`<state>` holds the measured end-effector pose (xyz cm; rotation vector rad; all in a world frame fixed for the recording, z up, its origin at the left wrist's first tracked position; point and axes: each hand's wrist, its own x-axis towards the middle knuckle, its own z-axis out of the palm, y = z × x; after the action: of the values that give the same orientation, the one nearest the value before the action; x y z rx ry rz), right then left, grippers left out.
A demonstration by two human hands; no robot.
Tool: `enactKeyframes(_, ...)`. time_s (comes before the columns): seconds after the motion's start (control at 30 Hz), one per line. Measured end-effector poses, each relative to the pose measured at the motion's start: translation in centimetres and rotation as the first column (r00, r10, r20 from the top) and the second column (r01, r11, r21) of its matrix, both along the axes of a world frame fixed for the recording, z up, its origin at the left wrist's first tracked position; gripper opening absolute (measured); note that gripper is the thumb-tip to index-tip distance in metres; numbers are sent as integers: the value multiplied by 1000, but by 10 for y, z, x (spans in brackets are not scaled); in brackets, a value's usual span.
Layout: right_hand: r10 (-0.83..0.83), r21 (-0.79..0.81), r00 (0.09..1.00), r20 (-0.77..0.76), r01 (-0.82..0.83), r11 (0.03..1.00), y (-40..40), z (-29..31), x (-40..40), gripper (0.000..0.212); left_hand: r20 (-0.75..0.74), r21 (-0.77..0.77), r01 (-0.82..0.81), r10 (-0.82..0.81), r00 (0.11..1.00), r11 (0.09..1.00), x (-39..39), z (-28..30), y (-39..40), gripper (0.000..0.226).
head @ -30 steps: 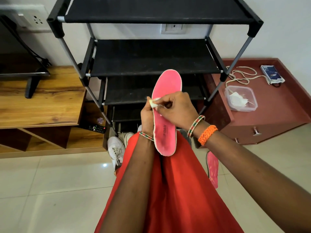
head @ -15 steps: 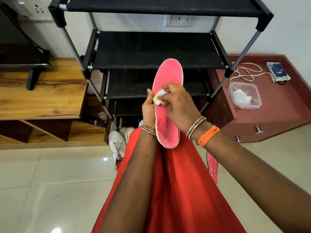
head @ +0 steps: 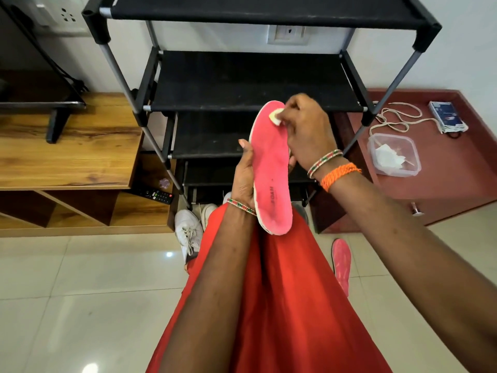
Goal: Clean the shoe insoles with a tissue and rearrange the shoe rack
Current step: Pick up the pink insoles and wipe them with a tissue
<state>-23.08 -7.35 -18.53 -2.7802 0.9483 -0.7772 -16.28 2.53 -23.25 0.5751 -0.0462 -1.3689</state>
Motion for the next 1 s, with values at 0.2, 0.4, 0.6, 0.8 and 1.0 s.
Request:
enactKeyframes(0.2,170,263,982,-83,-143,954,30,-7,-6,28,-13,20,-16,16,1000,1000,5,-7,3,53)
enactKeyframes(0.4,165,271,985,42,-171,947,37,-7,-4,27,-73,-4,-38,38,997,999,1,-9,0,46)
enactKeyframes(0.6,168,149,984,-62,-158,976,39,-6,-3,28,-127,-68,-47,38,991,997,0,-15,0,57)
enactKeyframes(0.8,286,434,947,145,-321,842,79,-21,-47,33,-122,-121,-40,25,992,992,17,-18,1,62)
enactKeyframes(1.0,286,250,948,140,-313,916,49,-20,-37,34,-50,-92,11,-16,999,996,13,-17,1,66)
